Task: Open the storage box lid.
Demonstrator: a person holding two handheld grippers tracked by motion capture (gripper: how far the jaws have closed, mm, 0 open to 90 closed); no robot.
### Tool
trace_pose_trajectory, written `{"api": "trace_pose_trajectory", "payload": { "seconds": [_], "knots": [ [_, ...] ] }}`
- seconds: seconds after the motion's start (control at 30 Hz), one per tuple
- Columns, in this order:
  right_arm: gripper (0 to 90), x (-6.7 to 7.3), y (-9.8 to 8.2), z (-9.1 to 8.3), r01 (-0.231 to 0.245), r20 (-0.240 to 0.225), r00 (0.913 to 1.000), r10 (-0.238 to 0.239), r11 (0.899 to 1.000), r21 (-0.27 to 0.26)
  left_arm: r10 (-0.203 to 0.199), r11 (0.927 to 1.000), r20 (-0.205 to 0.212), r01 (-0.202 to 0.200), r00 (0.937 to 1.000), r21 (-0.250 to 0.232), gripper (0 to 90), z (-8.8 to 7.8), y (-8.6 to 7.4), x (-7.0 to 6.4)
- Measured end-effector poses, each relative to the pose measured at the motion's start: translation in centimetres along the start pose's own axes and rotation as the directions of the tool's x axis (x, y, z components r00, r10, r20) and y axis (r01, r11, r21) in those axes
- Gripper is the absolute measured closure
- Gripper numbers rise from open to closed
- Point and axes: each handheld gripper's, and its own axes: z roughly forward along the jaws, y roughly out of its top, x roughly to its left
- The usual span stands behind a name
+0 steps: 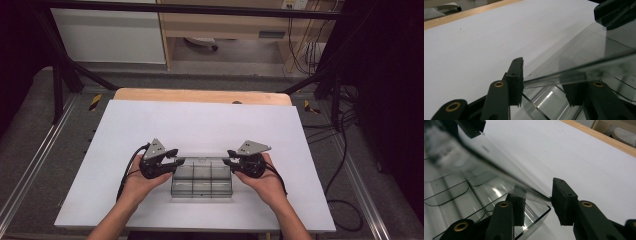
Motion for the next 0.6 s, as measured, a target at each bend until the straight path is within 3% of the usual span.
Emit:
{"api": "trace_pose_trajectory", "payload": {
  "seconds": [0.27, 0.6],
  "knots": [
    [67.3, -0.41, 0.51, 0.37, -0.005, -0.004, 1.0, 0.005, 1.0, 0.007, -0.038, 0.9992, 0.003, 0.038, 0.9993, -0.013, 59.8, -0.01, 0.07, 0.48],
    [68.7, -0.73, 0.77, 0.44, -0.018, -0.003, 0.9998, 0.018, 1.0, 0.006, -0.043, 0.999, 0.003, 0.043, 0.9991, -0.012, 63.6, 0.07, 0.21, 0.88]
  ]
}}
